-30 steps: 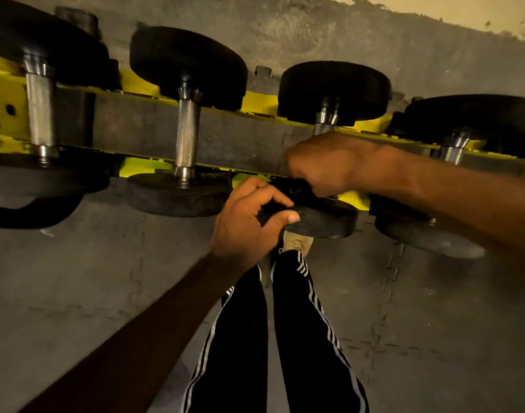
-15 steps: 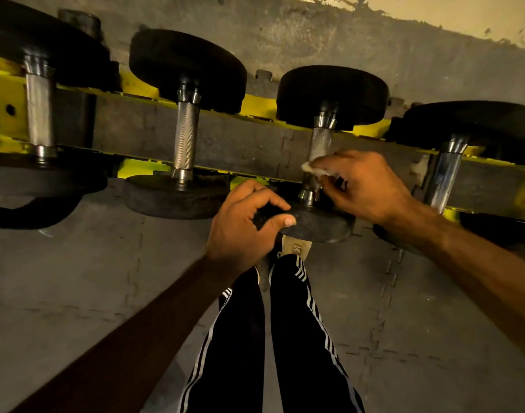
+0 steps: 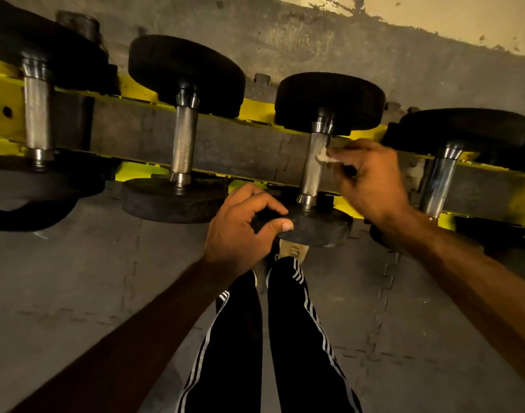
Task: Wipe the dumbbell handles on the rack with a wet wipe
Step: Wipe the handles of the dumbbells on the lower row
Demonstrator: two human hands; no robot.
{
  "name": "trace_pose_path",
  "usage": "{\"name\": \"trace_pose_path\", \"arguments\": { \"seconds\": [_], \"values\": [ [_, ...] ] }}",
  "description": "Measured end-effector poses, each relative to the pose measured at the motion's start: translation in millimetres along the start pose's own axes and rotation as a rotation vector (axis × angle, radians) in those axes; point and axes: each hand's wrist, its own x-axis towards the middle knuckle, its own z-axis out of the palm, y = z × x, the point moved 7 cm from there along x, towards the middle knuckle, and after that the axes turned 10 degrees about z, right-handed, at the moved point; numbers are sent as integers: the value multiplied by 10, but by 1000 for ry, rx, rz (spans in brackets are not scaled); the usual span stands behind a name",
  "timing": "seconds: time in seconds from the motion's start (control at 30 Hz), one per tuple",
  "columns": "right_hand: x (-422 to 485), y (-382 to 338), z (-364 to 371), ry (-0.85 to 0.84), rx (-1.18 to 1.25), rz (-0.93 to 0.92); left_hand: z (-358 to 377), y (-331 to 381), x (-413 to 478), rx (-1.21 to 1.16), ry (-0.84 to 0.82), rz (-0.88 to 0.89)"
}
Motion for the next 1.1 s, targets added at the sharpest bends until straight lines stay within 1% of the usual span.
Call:
{"name": "trace_pose_path", "arguments": {
  "seconds": [0.07, 0.17, 0.33, 0.43, 0.5, 0.53, 0.63, 0.7, 0.73, 0.8, 0.83, 0.87, 0.9, 0.97, 1.0, 1.03, 1.1],
  "values": [
    [-124, -65, 86, -36, 16, 28, -11, -2, 11, 9, 2, 7],
    [-206, -92, 23, 65, 142, 48, -4, -6, 16, 12, 15, 26],
    [-45, -81, 38, 157, 202, 71, 4, -27, 2, 2, 22, 31],
    [25, 10, 0, 239, 326, 165, 12, -37, 3, 1, 5, 28],
    [-33, 33, 36, 214, 341, 203, 11, -47, 3, -8, 8, 25],
    [-88, 6, 66, 176, 291, 161, 7, -48, 4, -11, 8, 21],
    [-227, -85, 135, 31, 164, -44, 11, -39, 7, -5, 0, 15],
    [-157, -84, 116, 15, 148, -115, 15, -35, 1, 0, 0, 17],
    [-78, -83, 80, 53, 153, -119, 14, -34, -2, -2, 4, 18],
    [72, -56, -21, 174, 210, -62, 10, -37, -4, -8, 18, 18],
    [102, -64, -34, 209, 231, -43, 7, -41, -4, -5, 23, 11],
    [94, -111, -10, 197, 215, -64, 6, -39, -1, 1, 20, 3],
    [49, -191, 56, 133, 158, -130, 10, -34, 5, 4, 11, -3],
    [-94, -334, 244, -57, 20, -298, 12, -16, 15, 6, 0, -7],
    [-110, -353, 269, -110, -14, -323, 10, -9, 17, 7, -2, -4],
    [-63, -351, 234, -105, -15, -303, 5, -3, 18, 6, 0, -3],
    [98, -341, 65, 13, 56, -222, -1, -7, 15, -1, 3, -8]
  ]
}}
